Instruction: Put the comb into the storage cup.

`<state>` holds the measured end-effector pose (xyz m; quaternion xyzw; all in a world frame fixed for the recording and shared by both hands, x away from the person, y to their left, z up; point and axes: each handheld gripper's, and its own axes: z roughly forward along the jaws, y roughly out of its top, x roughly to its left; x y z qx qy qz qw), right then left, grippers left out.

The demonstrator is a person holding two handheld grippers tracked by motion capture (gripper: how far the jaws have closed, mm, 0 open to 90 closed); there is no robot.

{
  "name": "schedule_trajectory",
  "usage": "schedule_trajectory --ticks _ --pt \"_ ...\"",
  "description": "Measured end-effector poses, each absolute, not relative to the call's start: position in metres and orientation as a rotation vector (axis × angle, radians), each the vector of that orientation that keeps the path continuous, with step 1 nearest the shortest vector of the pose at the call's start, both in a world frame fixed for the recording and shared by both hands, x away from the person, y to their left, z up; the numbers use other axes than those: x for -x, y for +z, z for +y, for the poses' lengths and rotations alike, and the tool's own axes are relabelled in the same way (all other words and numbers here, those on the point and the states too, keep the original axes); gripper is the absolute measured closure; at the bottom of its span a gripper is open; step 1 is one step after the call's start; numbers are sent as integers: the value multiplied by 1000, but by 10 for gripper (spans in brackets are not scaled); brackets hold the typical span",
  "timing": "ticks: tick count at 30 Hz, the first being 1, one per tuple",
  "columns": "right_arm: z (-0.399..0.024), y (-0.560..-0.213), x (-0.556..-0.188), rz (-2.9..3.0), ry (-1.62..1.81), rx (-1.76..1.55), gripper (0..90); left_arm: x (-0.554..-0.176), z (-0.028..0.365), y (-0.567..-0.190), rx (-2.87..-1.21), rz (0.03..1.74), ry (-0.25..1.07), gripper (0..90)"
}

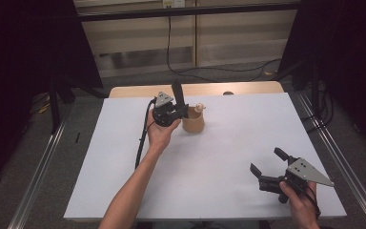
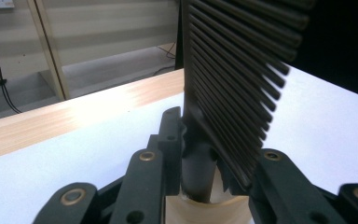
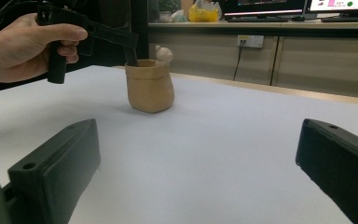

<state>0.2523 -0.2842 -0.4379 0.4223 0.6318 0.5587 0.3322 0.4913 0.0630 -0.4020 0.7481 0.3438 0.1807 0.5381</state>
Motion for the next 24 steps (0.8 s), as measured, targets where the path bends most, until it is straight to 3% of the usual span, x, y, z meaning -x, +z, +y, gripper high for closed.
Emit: schedule_trajectory --ticks 24 --pt "-288 -439 -254 1645 1436 -1114 0 -492 63 -414 -1771 826 415 729"
